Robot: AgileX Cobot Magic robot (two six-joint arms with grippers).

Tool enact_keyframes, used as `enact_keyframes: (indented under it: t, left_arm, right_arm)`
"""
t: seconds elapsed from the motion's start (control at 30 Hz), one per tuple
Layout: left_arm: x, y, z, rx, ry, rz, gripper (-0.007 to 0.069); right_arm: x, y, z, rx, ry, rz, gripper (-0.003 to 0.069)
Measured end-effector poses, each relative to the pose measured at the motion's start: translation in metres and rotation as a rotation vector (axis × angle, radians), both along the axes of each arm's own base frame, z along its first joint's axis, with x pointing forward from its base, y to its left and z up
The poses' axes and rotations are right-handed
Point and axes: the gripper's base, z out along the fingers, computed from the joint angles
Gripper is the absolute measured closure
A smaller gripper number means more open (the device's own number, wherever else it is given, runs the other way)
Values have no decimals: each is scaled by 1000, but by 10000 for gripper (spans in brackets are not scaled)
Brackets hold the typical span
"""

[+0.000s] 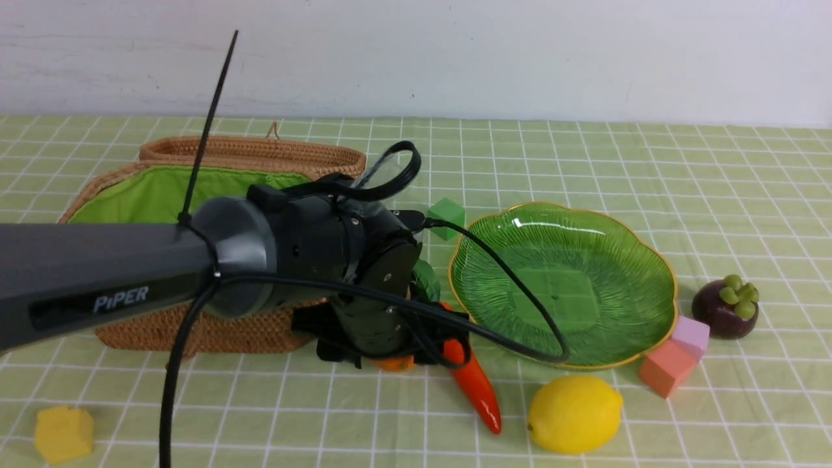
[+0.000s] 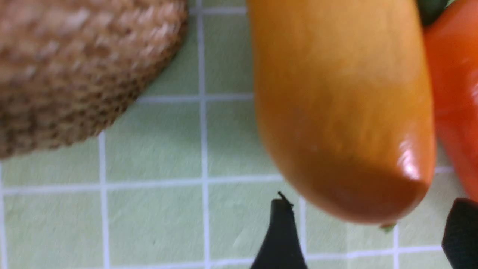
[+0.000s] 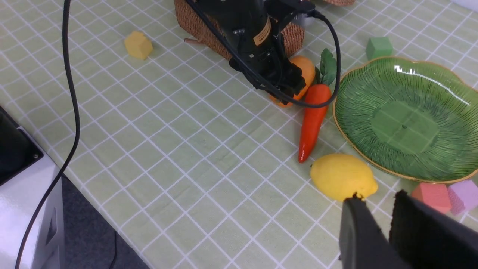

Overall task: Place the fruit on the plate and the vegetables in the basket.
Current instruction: Grab the mango with your left arm and place it on the right plate

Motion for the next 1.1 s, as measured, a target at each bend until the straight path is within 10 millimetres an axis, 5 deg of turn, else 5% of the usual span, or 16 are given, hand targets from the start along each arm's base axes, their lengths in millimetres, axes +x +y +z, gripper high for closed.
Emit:
enact_keyframes:
  t: [0.5,0.77,1.1]
  left_arm:
    - [10,-2,5,31,-148,-97,49]
    - [16,-5,-21,94,-115,-121,41]
    - [18,-7,-24,95,-124,-133,45]
  right_arm:
    - [0,0,0,0,0,0,510]
    - [0,0,0,0,0,1,510]
    - [0,0,0,3,1,3,514]
